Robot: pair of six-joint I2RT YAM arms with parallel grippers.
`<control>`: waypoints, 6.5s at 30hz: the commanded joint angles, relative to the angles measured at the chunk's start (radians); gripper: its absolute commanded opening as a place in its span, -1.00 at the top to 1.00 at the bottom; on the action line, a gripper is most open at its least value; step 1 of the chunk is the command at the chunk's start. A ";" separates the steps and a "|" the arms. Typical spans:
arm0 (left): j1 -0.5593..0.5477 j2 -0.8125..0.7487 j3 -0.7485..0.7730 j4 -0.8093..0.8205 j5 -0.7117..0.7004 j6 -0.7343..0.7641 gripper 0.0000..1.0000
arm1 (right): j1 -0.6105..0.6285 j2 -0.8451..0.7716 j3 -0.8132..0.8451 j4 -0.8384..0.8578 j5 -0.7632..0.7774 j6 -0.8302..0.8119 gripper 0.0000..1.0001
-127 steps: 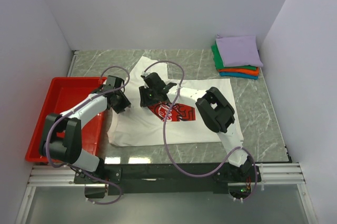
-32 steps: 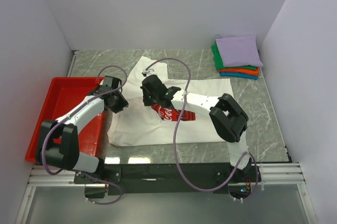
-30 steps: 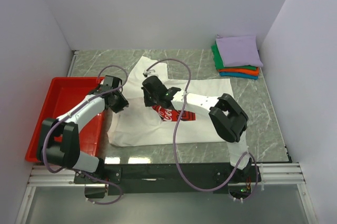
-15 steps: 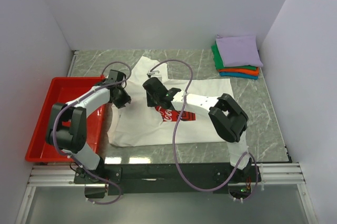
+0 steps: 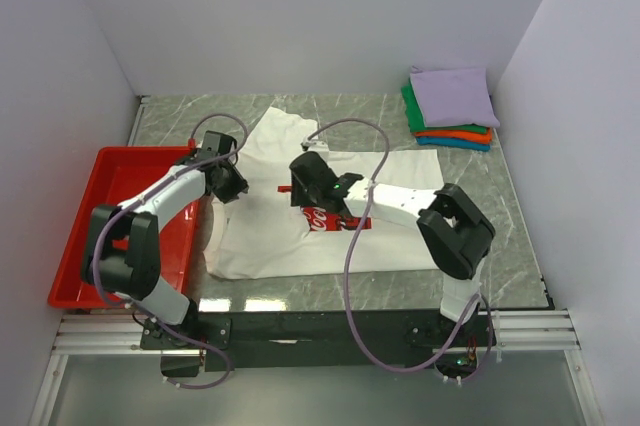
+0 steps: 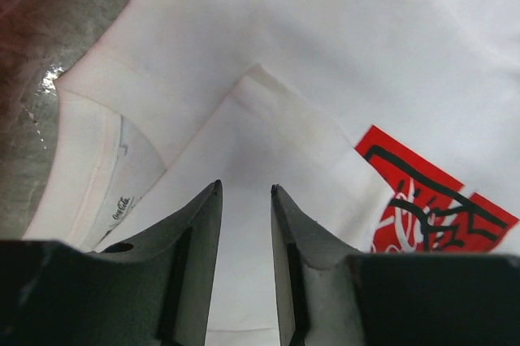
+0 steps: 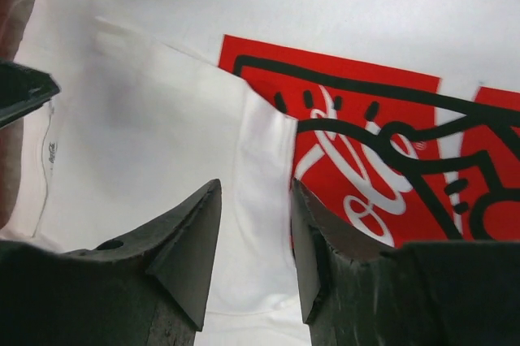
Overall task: Fold and stack the t-shirts
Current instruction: Fold the tshirt
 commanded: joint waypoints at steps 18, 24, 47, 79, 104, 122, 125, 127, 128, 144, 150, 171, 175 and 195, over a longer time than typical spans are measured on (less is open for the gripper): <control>-0.105 -0.028 -0.011 0.076 0.104 0.003 0.34 | -0.245 -0.010 -0.213 0.307 -0.607 0.143 0.12; -0.140 -0.023 -0.034 0.093 0.101 -0.011 0.34 | -0.242 0.000 -0.321 0.470 -0.702 0.250 -0.02; -0.143 -0.051 -0.074 0.104 0.097 0.000 0.36 | -0.282 0.138 -0.405 0.850 -0.847 0.505 -0.12; -0.137 -0.048 -0.039 0.072 0.089 0.032 0.36 | -0.371 -0.161 -0.522 0.683 -0.652 0.336 -0.01; -0.046 0.833 1.212 0.041 -0.116 0.486 -0.29 | -0.743 -0.464 -0.402 0.277 -0.571 0.050 0.01; -0.023 1.045 1.320 0.174 -0.193 0.569 -0.30 | -0.760 -0.520 -0.418 0.227 -0.543 -0.012 0.03; -0.026 1.069 1.329 0.171 -0.195 0.572 -0.28 | -0.766 -0.517 -0.415 0.223 -0.542 -0.015 0.04; -0.031 1.084 1.332 0.165 -0.190 0.577 -0.25 | -0.771 -0.519 -0.415 0.220 -0.540 -0.018 0.04; -0.031 1.094 1.349 0.150 -0.183 0.575 -0.22 | -0.774 -0.519 -0.413 0.220 -0.535 -0.019 0.04; -0.045 0.997 1.241 0.240 -0.169 0.567 0.91 | -0.846 -0.376 -0.300 0.158 -0.459 -0.042 0.05; -0.042 0.846 1.104 0.363 -0.216 0.580 0.99 | -0.958 -0.240 -0.220 0.140 -0.474 -0.039 0.06; -0.034 0.700 0.972 0.458 -0.112 0.518 0.99 | -1.102 0.222 0.242 -0.056 -0.403 -0.019 0.19; -0.033 0.703 0.973 0.458 -0.095 0.511 0.99 | -1.102 0.268 0.291 -0.079 -0.413 -0.024 0.23; -0.033 0.693 0.960 0.454 -0.077 0.495 0.99 | -1.090 0.354 0.383 -0.204 -0.453 -0.024 0.37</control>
